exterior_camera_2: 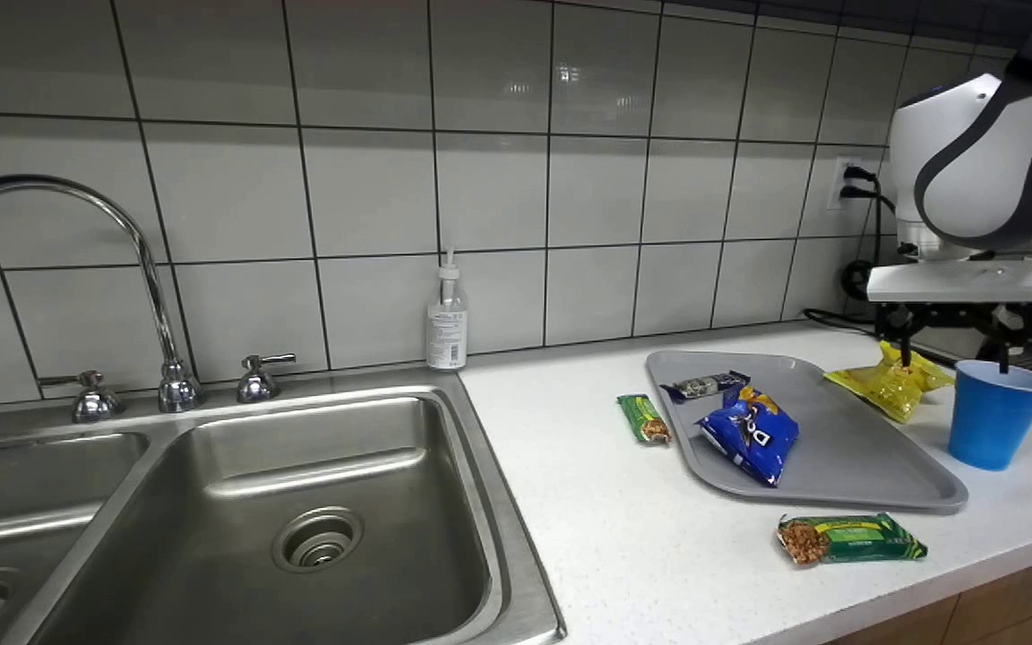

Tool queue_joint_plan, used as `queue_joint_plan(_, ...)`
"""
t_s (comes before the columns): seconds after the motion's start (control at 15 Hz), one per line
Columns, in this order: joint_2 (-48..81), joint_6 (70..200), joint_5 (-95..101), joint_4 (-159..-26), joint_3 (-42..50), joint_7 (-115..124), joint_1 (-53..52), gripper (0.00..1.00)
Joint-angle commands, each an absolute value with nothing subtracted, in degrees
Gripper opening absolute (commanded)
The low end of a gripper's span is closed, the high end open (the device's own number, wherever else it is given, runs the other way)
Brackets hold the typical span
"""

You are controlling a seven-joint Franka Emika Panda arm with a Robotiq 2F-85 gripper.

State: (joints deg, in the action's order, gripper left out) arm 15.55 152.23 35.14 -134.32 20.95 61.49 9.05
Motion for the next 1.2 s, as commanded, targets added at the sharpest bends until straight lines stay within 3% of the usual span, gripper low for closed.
queue_joint_plan(0.0,18.4,152.4,32.0,-131.7,21.4,60.4,8.9,1.00)
queue_joint_plan(0.93,23.3,152.7,21.7,-128.2,22.8,57.2,7.7,1.00)
queue_joint_plan(1.0,23.3,153.0,21.9,-128.1,23.0,57.3,7.6,0.94)
queue_joint_plan(1.07,23.2,153.2,21.9,-128.1,23.2,57.4,7.5,0.72)
queue_joint_plan(1.13,23.2,153.4,22.1,-128.0,23.4,57.5,7.4,0.70)
